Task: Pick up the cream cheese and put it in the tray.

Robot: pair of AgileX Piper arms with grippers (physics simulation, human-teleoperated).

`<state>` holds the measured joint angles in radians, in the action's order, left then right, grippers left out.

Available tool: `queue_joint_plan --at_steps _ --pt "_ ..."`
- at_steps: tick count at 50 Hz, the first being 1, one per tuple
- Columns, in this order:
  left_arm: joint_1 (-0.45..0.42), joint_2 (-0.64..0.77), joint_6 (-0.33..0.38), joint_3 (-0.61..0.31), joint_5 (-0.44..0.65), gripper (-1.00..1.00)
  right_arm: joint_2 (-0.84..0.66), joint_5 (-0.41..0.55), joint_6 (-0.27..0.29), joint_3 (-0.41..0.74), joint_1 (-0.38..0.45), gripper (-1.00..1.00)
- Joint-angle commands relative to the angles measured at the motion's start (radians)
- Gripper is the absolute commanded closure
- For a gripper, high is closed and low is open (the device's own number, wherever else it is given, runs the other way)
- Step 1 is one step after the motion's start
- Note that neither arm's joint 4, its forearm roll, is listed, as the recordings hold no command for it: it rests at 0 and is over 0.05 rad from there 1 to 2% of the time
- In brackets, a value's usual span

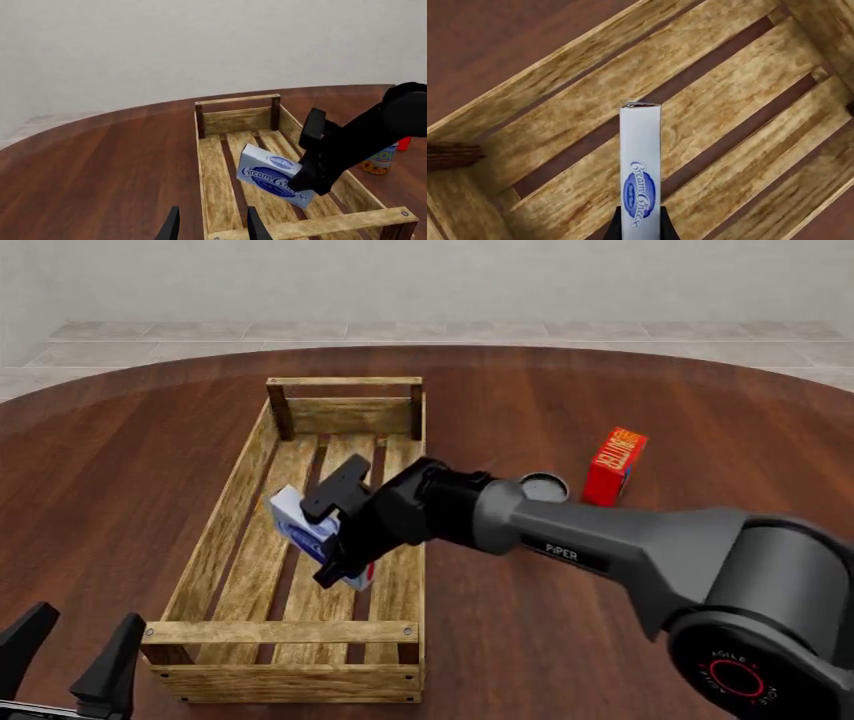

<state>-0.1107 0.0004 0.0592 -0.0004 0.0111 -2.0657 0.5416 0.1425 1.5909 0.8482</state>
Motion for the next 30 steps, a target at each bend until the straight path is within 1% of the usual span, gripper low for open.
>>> queue_joint_plan --at_steps 1,25,26,27,28,30 --pt "-0.001 0.000 -0.001 0.000 0.000 -1.00 -0.019 -0.010 -0.005 0.006 -0.003 1.00" --pt "-0.006 0.000 -0.001 0.000 0.004 -1.00 -0.054 -0.042 -0.015 -0.014 0.010 1.00" --pt "-0.006 0.000 -0.002 0.000 0.005 -1.00 -0.054 -0.045 -0.004 -0.014 0.008 1.00" --pt "-0.006 0.000 -0.002 0.000 0.005 -1.00 -0.057 -0.045 0.022 -0.005 -0.018 1.00" --pt "-0.006 0.000 -0.003 0.000 0.005 -1.00 -0.058 -0.042 0.010 -0.009 -0.005 -1.00" --pt "-0.006 0.000 -0.004 0.000 0.006 -1.00 -0.055 -0.042 0.013 -0.014 -0.003 -1.00"
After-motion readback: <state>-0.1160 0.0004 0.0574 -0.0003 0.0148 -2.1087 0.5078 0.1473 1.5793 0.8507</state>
